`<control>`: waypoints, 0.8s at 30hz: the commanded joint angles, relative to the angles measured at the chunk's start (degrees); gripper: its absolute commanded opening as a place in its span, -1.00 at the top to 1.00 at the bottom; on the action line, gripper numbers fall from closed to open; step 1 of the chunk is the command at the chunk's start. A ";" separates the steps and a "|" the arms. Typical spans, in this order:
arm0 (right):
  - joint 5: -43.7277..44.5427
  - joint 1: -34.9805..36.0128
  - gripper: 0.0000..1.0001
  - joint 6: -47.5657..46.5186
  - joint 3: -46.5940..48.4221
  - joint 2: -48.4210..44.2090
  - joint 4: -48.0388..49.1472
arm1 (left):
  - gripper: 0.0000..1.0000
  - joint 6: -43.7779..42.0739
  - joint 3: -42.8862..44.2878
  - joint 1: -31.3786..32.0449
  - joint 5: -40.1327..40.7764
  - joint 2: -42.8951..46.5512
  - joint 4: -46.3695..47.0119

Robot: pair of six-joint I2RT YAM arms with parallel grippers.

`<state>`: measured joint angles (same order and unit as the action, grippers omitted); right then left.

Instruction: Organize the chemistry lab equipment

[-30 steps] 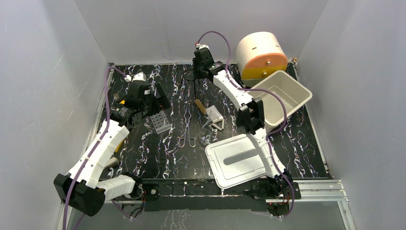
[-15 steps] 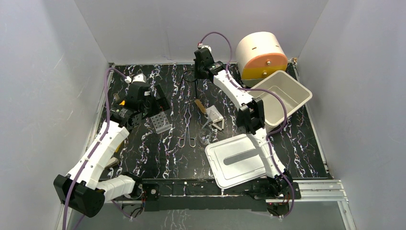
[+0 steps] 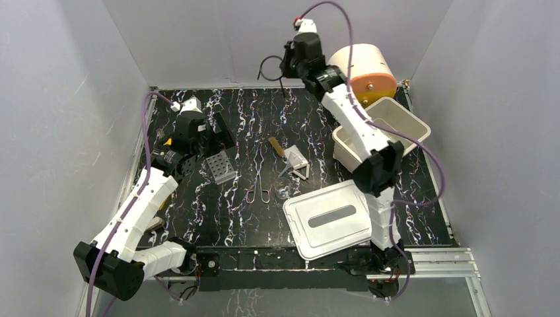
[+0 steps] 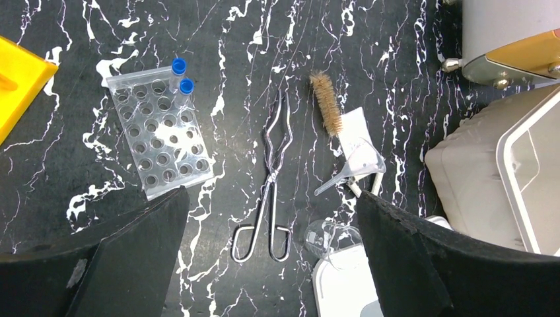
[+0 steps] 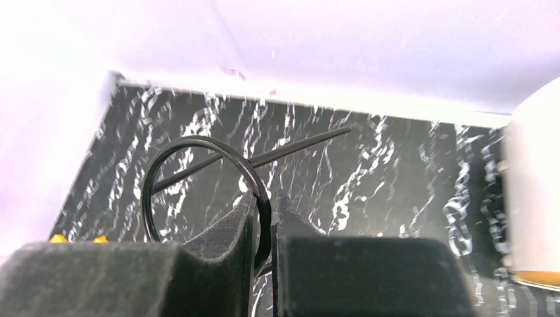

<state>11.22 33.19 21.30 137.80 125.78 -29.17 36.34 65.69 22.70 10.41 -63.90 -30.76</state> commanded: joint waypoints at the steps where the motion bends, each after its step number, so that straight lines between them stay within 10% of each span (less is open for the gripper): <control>1: 4.65 -0.93 1.00 -4.98 -3.43 -12.80 6.78 | -0.97 -0.21 -1.29 0.04 1.92 1.21 3.55; 24: 28.23 -9.68 1.00 -11.53 -47.42 -52.16 1.26 | -0.97 2.30 -4.18 0.00 -9.41 -7.19 12.61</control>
<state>38.09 27.29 7.29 95.15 75.59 -29.02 38.09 61.47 22.70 3.16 -71.31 -19.59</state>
